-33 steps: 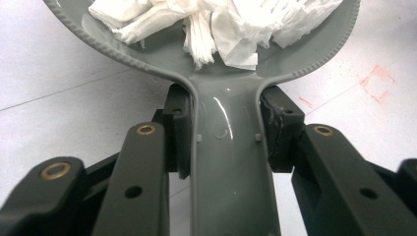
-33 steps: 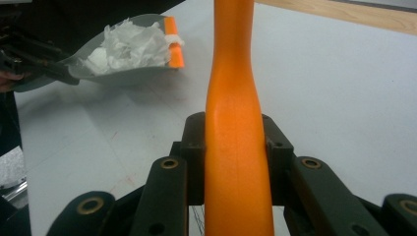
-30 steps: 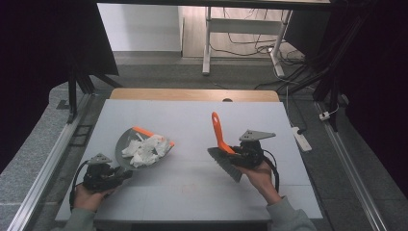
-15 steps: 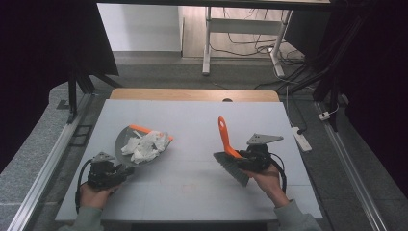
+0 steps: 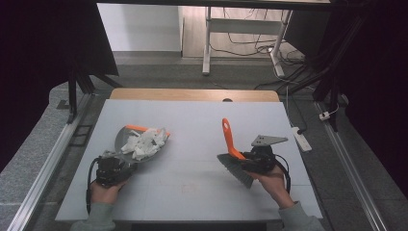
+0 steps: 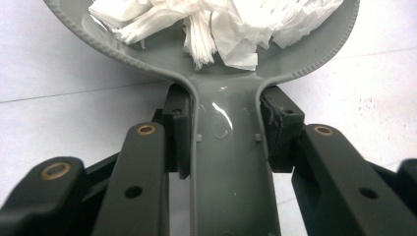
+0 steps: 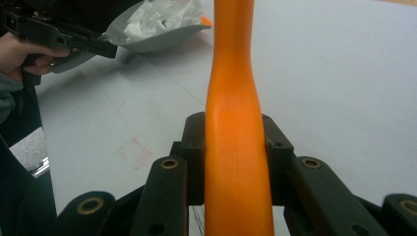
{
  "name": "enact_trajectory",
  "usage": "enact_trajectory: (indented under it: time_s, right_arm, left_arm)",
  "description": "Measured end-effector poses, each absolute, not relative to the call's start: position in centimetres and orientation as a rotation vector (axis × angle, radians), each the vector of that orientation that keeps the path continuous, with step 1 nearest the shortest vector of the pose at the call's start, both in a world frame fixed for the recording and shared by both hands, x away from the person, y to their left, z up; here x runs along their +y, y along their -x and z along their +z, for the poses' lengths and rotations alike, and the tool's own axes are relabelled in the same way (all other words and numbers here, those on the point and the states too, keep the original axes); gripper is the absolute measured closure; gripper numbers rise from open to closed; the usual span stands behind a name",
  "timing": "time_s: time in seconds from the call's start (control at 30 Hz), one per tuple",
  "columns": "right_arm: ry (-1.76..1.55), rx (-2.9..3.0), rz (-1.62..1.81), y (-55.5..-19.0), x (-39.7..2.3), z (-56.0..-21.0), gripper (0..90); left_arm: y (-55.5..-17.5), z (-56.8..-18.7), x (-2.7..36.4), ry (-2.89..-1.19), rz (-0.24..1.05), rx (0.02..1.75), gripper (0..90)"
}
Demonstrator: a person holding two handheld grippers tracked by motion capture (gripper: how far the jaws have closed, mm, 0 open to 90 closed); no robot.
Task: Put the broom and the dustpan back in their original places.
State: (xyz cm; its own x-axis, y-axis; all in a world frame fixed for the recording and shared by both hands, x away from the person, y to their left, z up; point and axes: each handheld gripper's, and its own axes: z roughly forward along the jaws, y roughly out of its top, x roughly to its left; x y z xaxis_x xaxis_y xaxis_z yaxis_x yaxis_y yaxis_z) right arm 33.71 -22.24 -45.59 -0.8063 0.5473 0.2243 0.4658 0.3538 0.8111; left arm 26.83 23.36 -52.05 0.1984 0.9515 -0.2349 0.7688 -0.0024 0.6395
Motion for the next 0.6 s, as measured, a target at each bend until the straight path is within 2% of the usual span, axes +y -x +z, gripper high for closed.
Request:
enact_trajectory:
  time_s: [0.6]
  right_arm:
    - [-0.991, 2.583, 1.388, -34.4, -22.1, -47.4, 70.1]
  left_arm:
    - [-28.2, -53.4, 21.5, -1.770, 0.380, 1.757, 61.6]
